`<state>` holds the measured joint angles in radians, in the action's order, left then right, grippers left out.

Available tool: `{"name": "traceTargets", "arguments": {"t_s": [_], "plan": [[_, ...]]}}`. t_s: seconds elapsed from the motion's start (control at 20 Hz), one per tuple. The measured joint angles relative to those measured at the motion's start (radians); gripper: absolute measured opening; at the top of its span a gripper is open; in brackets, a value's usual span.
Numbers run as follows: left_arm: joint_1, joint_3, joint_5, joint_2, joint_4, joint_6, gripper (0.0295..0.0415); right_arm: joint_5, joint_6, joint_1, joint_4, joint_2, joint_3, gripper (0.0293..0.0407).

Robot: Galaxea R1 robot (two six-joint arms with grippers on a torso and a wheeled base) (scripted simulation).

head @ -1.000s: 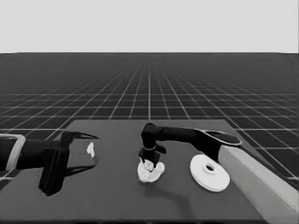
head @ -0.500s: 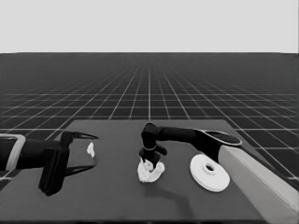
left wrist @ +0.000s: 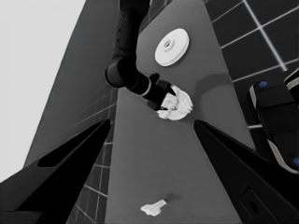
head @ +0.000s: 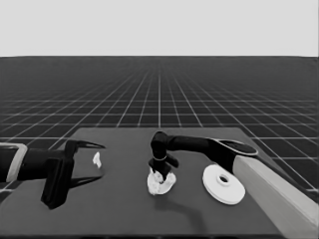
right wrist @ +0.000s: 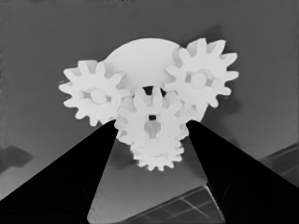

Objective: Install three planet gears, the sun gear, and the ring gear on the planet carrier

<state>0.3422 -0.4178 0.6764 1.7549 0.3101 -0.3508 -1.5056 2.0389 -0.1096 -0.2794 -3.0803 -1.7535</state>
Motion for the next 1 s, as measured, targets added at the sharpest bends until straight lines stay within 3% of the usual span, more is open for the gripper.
{"name": "traceTargets", "arguments": {"t_s": [1.0], "plan": [[0.000, 0.000, 0.000, 0.000, 0.000, 0.000, 0.0385, 0.000, 0.209, 0.000, 0.000, 0.000, 0.000, 0.0309]]}}
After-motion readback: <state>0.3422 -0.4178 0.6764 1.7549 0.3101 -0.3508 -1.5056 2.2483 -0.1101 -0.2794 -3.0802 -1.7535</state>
